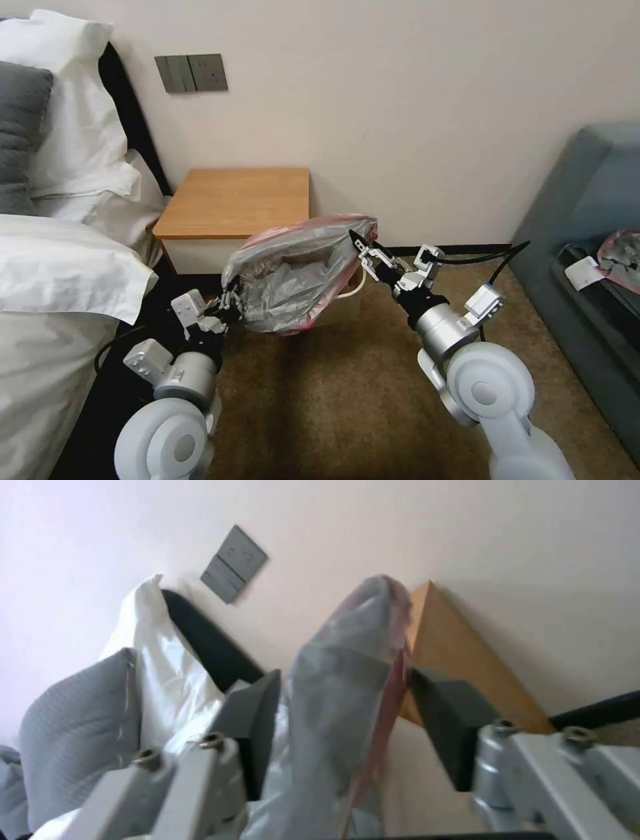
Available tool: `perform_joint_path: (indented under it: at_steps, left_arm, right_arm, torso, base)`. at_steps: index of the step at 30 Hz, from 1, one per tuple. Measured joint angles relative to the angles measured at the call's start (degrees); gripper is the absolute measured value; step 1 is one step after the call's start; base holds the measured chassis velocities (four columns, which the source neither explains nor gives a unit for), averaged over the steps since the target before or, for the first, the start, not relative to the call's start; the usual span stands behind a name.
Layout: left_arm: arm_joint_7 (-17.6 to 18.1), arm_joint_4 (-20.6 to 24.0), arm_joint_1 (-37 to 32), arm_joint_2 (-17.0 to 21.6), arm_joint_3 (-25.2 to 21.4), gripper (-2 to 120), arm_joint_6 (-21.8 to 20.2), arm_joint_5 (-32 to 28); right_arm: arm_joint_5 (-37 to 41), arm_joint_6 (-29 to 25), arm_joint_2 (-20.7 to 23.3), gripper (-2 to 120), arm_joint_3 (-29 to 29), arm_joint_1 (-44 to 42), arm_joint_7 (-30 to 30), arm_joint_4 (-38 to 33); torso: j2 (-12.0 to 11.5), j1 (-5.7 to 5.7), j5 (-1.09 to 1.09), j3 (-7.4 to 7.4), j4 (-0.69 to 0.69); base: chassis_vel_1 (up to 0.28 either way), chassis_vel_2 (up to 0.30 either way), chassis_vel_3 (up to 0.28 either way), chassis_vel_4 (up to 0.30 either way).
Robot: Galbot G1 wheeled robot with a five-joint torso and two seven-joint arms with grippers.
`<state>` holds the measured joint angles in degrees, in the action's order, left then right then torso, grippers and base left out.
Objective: Pick up the garbage bag from the table and place it over the trash can.
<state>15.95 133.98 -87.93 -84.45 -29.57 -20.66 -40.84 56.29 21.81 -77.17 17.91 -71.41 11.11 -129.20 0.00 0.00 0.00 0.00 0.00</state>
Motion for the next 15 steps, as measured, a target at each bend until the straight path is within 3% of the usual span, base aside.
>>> perform_joint_path:
  at_steps: [2, 13, 15]
  left_arm:
    - [0.0, -0.1, 0.1, 0.0, 0.0, 11, 0.0, 0.0]
    - [0.3, -1.0, 0.4, 0.3, 0.0, 11, 0.0, 0.1]
    - [0.4, -1.0, 0.5, 0.4, 0.0, 11, -0.1, 0.1]
  right_arm:
    - [-0.2, 0.0, -0.1, 44, 0.0, 0.0, -0.1, 0.0]
    - [-1.6, 0.0, 0.1, 1, 0.0, 0.0, -0.5, -0.4]
    - [-1.9, 0.0, 0.2, 0, 0.0, 0.0, -0.6, -0.4]
  torso:
    - [0.0, 0.00, 0.00, 0.00, 0.00]
    - [0.0, 0.00, 0.00, 0.00, 0.00]
    - [0.0, 0.00, 0.00, 0.00, 0.00]
  base:
    - [0.000, 0.000, 0.000, 0.000]
    - [0.000, 0.000, 0.000, 0.000]
    - [0.000, 0.000, 0.000, 0.000]
